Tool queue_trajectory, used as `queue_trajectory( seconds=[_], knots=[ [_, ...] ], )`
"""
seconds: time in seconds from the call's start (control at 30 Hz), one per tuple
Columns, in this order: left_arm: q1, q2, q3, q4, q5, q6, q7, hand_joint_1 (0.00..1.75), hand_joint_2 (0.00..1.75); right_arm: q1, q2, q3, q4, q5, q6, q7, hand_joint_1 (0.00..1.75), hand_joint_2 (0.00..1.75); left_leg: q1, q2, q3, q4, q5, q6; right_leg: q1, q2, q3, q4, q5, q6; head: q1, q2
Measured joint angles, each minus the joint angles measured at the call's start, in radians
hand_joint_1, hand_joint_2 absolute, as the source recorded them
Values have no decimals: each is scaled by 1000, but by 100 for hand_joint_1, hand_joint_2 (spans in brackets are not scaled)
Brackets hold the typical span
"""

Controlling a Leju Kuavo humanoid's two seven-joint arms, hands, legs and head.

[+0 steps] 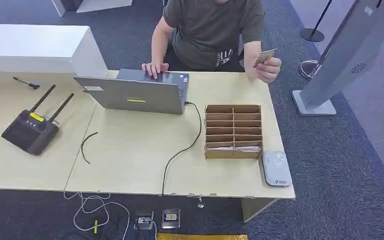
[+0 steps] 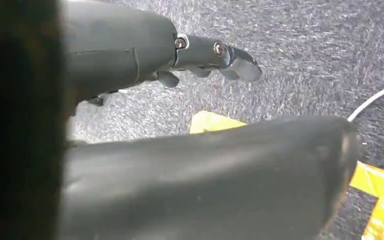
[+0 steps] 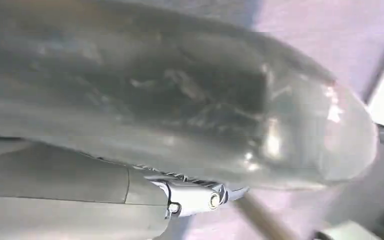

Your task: Pass the card to the sensor for recognition and then transmit it.

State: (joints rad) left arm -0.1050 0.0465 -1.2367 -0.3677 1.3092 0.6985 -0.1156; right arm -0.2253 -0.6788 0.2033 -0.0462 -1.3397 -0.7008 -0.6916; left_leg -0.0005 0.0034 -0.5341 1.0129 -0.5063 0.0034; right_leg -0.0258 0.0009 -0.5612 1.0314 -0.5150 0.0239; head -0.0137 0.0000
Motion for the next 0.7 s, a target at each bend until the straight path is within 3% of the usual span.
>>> queue_trajectory(
  seconds=[0.07, 0.13, 0.2, 0.23, 0.3, 0.33, 0.4, 0.43, 0.47, 0.5, 0.6, 0.7],
  knots=[
    [-2, -3, 0, 0, 0, 0, -11, 0, 0, -37, -70, -7, -3, 32, 0, 0, 0, 0, -2, -2, 1, 0, 1, 2, -1, -3, 0, 0, 1, 2, -1, 0],
    [-1, -3, 0, 0, 0, 0, -17, 0, 0, -40, -127, -31, -27, 160, 1, 0, 0, 0, -2, -7, -1, 0, 3, 4, -2, -8, 1, 0, 0, 2, -1, 0],
    [-1, -4, 0, 0, -3, 0, -19, 0, 0, -15, -171, -110, -73, 438, 2, 38, 0, 0, -1, -9, -2, 0, 3, 4, -1, -11, 1, 0, 0, 2, 0, 0],
    [-1, -8, 0, 0, -7, 1, -19, 0, 0, 32, -158, -161, -109, 643, 3, 117, 0, 0, 2, -14, -5, 0, 3, 3, 2, -15, 5, -2, 0, 2, -5, 0],
    [-1, -13, 0, 0, -15, 1, -20, 0, 0, 116, -121, -270, -203, 1038, 3, 346, 0, 0, 14, -24, -23, -1, 4, 2, 15, -25, 16, -10, 0, 2, -3, 0],
    [-1, -16, 0, 0, -18, 1, -20, 0, 0, 157, -72, -345, -306, 1345, 5, 618, 0, 0, 19, -28, -25, -1, 2, 0, 20, -30, 20, -13, 0, 2, 0, 0],
    [-1, -21, 0, 0, -23, 1, -20, 0, 0, 224, -23, -419, -523, 1694, 2, 1041, 0, 0, 12, -41, -26, -1, 2, 0, 13, -41, 20, -9, -4, 1, 1, 0],
    [-2, -22, 0, 0, -26, 2, -22, 0, 0, 250, -13, -451, -668, 1801, 1, 1207, 0, 0, 6, -44, -25, 0, 4, 2, 7, -45, 16, -6, -7, 3, 0, 0],
    [-1, -22, 0, 0, -28, 2, -23, 0, 0, 266, -13, -486, -800, 1853, 0, 1308, 0, 0, 5, -45, -23, 0, 5, 2, 4, -45, 13, -4, -8, 2, 0, 0],
    [-1, -21, 0, 0, -32, 2, -24, 0, 0, 280, -12, -525, -909, 1857, -2, 1352, 0, 0, 6, -46, -22, 0, 6, 2, 5, -46, 13, -4, -8, 2, 1, 0],
    [3, -14, 0, 0, -42, 3, -26, 0, 0, 344, -10, -624, -1172, 1828, -5, 1306, 0, 0, 8, -54, -8, 2, 9, 1, 7, -54, 13, -5, -9, 2, 3, 0],
    [9, -9, 0, 0, -60, 3, -26, 0, 0, 419, -31, -672, -1408, 1864, 0, 1354, 0, 0, 3, -47, -9, 2, 8, 0, 2, -46, 7, -1, -9, 2, 2, 0]
  ],
)
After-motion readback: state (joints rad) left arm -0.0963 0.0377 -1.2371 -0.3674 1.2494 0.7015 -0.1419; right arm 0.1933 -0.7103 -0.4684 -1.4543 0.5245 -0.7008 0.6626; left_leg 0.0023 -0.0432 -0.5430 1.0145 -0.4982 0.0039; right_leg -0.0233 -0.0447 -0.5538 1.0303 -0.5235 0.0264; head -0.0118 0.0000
